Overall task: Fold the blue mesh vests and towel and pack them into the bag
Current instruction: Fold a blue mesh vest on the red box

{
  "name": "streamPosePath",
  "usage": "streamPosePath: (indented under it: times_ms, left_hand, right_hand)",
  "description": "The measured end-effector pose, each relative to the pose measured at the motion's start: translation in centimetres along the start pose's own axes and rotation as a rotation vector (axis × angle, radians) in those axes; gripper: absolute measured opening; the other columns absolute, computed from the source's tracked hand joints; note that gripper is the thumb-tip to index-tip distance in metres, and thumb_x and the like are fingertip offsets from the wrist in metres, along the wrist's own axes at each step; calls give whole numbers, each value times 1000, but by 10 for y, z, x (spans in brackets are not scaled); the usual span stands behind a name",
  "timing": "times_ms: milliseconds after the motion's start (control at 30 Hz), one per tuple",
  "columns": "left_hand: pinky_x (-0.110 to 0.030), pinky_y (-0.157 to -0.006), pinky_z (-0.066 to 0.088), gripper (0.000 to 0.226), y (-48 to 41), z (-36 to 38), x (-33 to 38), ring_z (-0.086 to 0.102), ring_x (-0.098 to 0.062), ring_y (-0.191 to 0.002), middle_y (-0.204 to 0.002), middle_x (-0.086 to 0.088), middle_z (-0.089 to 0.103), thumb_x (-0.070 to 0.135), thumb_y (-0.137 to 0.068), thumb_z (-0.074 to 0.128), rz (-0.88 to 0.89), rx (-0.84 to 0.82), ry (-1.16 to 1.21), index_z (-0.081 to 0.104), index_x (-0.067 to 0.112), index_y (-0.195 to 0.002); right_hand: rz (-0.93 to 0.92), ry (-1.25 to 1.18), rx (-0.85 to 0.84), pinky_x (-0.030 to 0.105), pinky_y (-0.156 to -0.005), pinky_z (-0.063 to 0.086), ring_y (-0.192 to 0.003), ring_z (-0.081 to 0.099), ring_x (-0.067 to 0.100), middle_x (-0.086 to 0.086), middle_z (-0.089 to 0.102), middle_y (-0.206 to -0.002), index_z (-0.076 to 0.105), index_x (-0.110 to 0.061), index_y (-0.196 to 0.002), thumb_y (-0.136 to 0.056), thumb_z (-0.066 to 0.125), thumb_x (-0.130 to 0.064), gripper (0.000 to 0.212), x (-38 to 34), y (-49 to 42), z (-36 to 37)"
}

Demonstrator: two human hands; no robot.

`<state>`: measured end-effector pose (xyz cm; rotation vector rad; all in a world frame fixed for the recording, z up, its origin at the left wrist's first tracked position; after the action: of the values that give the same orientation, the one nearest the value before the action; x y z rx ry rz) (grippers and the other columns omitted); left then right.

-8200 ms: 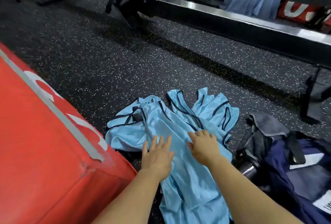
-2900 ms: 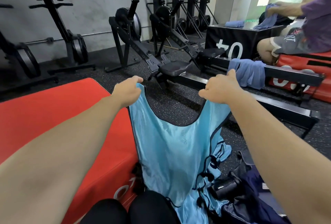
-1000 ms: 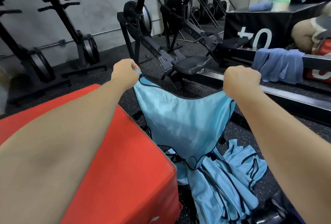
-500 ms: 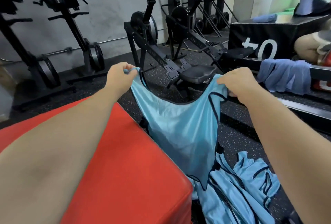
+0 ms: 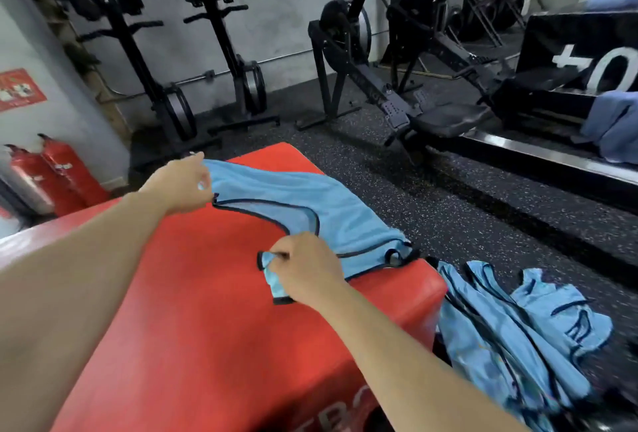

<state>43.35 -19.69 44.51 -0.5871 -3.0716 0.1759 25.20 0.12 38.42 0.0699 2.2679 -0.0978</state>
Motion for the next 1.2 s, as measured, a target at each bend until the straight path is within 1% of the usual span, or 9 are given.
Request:
streamPosePath:
  times_ms: [167,367,467,667,833,967,1067,1133,1200]
  left_hand:
    - [-43,-96,46,10,32,48,-65,51,-34,-126,-159,-15,24,20,-91,51,98,-138,-262,58,23,-85]
    - [-44,-96,48,23,49,85,-96,48,-34,-130,-162,-13,10,13,-94,46,56,-274,-453,63,14,-110]
    - [-43,-95,48,29,55,110,-119,47,-35,-129,-162,-11,9,11,-92,49,4,-311,-418,60,12,-119]
    - [-48,-107,40,37,70,138,-168,15,-34,-148,-163,-9,0,9,-93,46,-131,-308,-402,54,18,-129]
    - [-50,-120,11,55,99,124,-192,-11,-30,-150,-164,-5,-8,14,-94,43,-187,-420,-537,41,34,-145]
    - [-48,-122,6,48,139,111,-197,-10,-26,-151,-164,-2,-3,22,-100,36,-263,-464,-428,39,39,-145]
    - [-47,-122,5,41,160,109,-176,-3,-24,-151,-164,-2,9,27,-104,33,-261,-362,-212,45,38,-141]
    - [-46,-121,6,39,167,109,-147,7,-24,-151,-160,-5,22,27,-104,34,-244,-246,-10,52,32,-138]
    - [-42,-118,12,39,165,108,-105,22,-25,-145,-149,-9,37,25,-103,37,-183,-145,128,56,23,-136]
  right_hand:
    - [56,7,-98,32,-82,49,-96,61,23,1,68,-97,73,-19,-97,-91,49,-19,25,1,19,63]
    - [134,-110,-186,25,-62,39,-65,50,9,-14,50,-56,66,-29,-68,-86,58,-18,23,8,12,75]
    - [127,-171,-240,31,-73,54,-80,63,13,-15,61,-69,62,-34,-67,-85,62,-17,25,-1,12,82]
    - [30,-150,-310,33,-83,56,-87,66,12,-8,70,-83,74,-23,-93,-87,66,-27,12,-34,17,121]
    - [11,-31,-318,38,-85,54,-92,65,15,-3,73,-95,74,-25,-97,-90,60,-31,17,-56,20,158]
    - [-43,72,-412,33,-82,51,-94,64,15,-7,70,-90,73,-23,-104,-92,57,-30,22,-67,29,175]
    - [-52,15,-528,32,-94,49,-106,62,11,-8,70,-110,69,-25,-115,-88,63,-34,29,-68,33,169]
    - [-45,-36,-396,33,-95,49,-105,62,10,-9,70,-109,71,-24,-108,-88,63,-34,24,-59,25,149]
    - [-81,220,-147,36,-94,46,-106,60,17,-6,70,-107,70,-23,-110,-92,55,-34,25,-42,7,123]
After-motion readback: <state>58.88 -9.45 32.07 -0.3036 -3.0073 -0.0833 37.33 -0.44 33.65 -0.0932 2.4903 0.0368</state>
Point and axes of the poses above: each hand's wrist, its own y-axis away from the middle knuckle, its own z-axis out of the palm, x = y × z, the point moved 1 cm from there along -y, towards the middle knuckle
